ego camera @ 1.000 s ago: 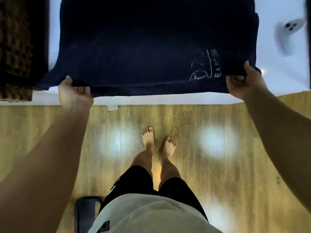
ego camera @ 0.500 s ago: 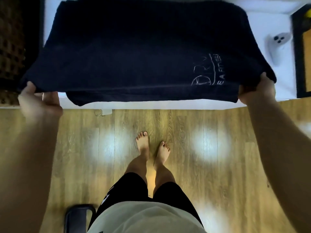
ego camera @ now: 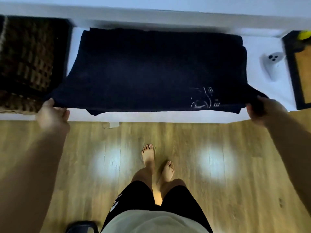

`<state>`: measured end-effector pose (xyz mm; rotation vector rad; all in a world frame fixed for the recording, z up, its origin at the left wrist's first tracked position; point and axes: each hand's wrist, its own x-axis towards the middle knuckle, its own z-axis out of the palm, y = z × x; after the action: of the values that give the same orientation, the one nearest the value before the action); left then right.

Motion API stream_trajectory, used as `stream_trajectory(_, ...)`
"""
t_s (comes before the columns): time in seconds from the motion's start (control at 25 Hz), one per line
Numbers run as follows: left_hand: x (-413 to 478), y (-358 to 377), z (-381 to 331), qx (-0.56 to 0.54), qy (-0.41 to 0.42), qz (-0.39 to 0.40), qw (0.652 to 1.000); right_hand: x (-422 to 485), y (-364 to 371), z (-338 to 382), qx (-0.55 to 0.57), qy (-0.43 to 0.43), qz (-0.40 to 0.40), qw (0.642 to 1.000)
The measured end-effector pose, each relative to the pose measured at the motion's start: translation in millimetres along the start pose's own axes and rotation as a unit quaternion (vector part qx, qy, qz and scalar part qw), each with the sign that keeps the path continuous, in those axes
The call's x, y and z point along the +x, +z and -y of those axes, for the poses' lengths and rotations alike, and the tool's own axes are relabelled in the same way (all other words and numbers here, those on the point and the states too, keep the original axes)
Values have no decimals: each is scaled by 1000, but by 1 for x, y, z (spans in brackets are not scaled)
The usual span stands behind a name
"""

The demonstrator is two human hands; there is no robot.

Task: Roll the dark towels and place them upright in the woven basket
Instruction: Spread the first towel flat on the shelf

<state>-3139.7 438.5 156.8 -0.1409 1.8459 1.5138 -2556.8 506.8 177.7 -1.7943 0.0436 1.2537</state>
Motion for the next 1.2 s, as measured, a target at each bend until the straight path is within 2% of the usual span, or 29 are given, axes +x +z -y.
stream_trajectory(0.08, -17, -6, -18, -23, 24, -31, 999, -32, -3, 15, 123, -19, 35, 992)
stream_trajectory(0.16, -35, -15, -36, -45, 29, -37, 998, -54, -15, 19, 133, -13, 51, 990)
stream_trajectory(0.24, -50, -32, -53, -36, 28, -4, 999, -75, -26, 18, 108, -18, 66, 992)
stream_trajectory(0.36, -81, -47, -80, -78, 27, 65, 994, -104, -39, 33, 110, -79, 93, 986)
stream_trajectory(0.44, -116, -58, -109, -124, -16, 98, 987, -131, -48, 49, 114, -103, 127, 980)
stream_trajectory(0.6, -168, -73, -156, -218, -45, 158, 962, -175, -55, 77, 203, -170, 191, 945)
stream_trajectory(0.8, -225, -70, -195, -334, 12, 212, 918, -220, -47, 99, 244, -258, 245, 902)
stream_trajectory(1.04, -224, -48, -258, -380, 66, 211, 898, -240, -3, 160, 291, -270, 261, 880)
stream_trajectory(1.12, -208, -23, -269, -370, 82, 209, 901, -232, 22, 176, 265, -277, 243, 891)
stream_trajectory(1.2, -185, 10, -269, -328, 102, 195, 919, -221, 45, 180, 196, -294, 218, 910)
